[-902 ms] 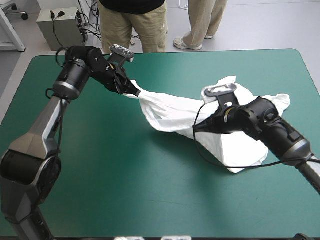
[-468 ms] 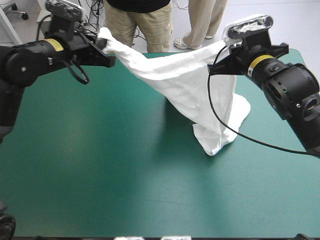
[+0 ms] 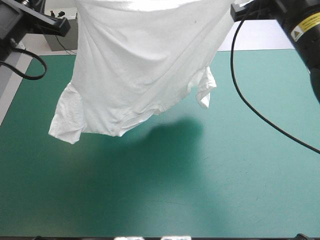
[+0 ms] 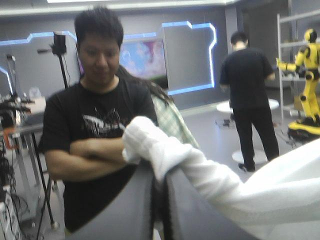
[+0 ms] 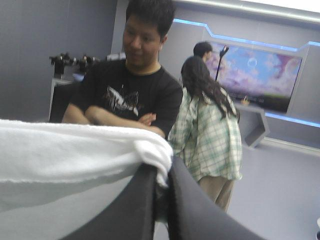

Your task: Fold the cloth

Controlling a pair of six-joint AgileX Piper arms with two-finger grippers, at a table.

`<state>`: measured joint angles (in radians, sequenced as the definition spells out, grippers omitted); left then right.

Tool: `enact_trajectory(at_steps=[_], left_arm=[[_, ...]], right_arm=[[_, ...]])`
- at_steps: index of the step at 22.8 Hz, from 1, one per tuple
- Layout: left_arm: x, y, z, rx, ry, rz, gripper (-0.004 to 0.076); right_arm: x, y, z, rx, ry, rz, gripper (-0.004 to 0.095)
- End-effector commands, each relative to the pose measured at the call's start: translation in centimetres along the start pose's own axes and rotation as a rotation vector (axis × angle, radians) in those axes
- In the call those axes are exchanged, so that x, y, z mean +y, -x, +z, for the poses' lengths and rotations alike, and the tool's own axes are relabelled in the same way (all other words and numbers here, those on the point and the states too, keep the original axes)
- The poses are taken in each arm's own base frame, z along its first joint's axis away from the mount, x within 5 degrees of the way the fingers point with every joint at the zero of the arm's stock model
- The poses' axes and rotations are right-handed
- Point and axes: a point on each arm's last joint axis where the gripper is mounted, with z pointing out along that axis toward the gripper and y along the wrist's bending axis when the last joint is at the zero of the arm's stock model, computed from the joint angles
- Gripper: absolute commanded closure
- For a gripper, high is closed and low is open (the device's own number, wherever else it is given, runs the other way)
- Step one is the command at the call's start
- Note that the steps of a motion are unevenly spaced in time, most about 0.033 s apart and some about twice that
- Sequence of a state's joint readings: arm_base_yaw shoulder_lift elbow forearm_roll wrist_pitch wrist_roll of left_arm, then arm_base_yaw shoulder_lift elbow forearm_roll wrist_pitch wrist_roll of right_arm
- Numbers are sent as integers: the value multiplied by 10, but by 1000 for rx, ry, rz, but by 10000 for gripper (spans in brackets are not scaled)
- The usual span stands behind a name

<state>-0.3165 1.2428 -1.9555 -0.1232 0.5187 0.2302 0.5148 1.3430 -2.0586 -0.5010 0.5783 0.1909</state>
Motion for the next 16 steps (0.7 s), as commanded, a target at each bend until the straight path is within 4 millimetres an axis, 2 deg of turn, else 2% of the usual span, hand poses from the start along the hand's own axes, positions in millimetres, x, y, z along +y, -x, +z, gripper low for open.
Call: enact_trajectory(at_steps=[1,7,8,11,14,16], left_arm=[[5,38,-22,-268,49,5,733],[8,66,-42,-412,76,17,733],[8,72,-47,-434,77,18,733],[9,76,-50,-445,79,19,733],[7,67,-40,-377,63,19,733],[6,53,-19,-311,52,18,733]], right_arm=[[-19,47,-33,-227,-43,-37,925],[-28,76,-56,-347,-28,-4,925],[-28,79,-59,-359,-19,0,925],[-28,78,-60,-346,-15,4,925],[-25,69,-50,-270,-10,11,925],[-19,53,-31,-182,-12,38,925]])
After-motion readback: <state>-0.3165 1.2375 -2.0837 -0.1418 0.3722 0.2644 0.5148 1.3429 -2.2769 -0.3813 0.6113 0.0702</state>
